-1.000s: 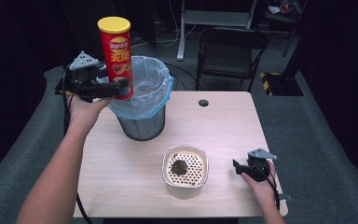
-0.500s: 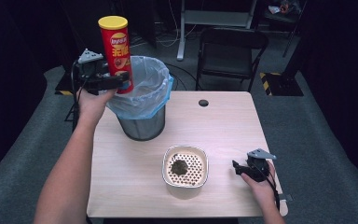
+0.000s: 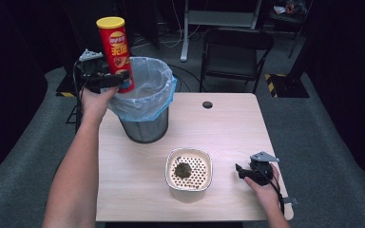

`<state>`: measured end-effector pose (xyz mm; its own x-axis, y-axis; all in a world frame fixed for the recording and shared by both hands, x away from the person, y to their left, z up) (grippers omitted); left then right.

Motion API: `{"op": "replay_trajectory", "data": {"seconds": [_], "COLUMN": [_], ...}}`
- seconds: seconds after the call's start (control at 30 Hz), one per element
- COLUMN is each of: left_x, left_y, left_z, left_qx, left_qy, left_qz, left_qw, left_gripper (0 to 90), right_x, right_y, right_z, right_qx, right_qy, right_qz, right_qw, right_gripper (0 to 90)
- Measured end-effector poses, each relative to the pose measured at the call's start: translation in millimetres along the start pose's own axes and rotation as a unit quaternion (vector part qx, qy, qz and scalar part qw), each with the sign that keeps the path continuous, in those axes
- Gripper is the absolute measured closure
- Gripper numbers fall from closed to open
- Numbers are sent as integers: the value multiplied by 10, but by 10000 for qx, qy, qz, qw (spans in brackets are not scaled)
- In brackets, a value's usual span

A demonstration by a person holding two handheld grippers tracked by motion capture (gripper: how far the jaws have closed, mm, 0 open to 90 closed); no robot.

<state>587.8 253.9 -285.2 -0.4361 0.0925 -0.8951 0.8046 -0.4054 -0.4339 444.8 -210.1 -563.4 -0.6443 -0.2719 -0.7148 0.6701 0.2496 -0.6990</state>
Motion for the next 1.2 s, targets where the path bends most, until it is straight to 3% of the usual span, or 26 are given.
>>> {"op": "replay_trajectory", "data": {"seconds": [0.13,0.27,0.33,0.43,0.57,0.67,0.73,0.9,1.2], "left_x": [52,112,110,92,119,177,216,372,768], "left_y": [59,92,73,-5,-124,-246,-317,-549,-799], "left_z": [-30,-64,-57,-22,53,141,186,327,415], "left_qx": [-55,-257,-337,-352,-115,31,132,479,692], "left_qy": [28,76,133,212,254,436,453,645,864], "left_qz": [-244,-498,-470,-319,-315,-350,-392,-478,-827], "left_qw": [9997,9984,9982,9986,9991,9984,9981,9956,9904], "left_gripper": [235,210,162,168,222,243,266,283,306], "right_x": [0,-3,-6,-8,-6,-5,-8,-6,-8], "right_y": [1,-8,-16,-22,-34,-34,-30,-38,-36], "right_z": [-1,-1,-4,4,8,15,28,20,27], "right_qx": [-4,-5,-13,-13,-3,9,22,41,31], "right_qy": [1,41,72,59,89,93,38,110,121], "right_qz": [0,17,30,39,29,41,57,29,41], "right_qw": [10000,10000,10000,10000,10000,9999,10000,9999,9999], "right_gripper": [271,271,271,271,271,271,271,271,271]}}
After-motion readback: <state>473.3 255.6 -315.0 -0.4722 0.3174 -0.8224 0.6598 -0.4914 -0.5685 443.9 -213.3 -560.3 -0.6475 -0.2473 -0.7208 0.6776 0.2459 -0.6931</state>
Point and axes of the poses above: each handheld gripper's, and its own axes: y roughly forward along the jaws, x roughly out of its underside, z roughly to its right, the point moved 8 cm from there along y, roughly forward along the jaws, and after that the axes turned 5 degrees about -z, right-handed, at the moved point
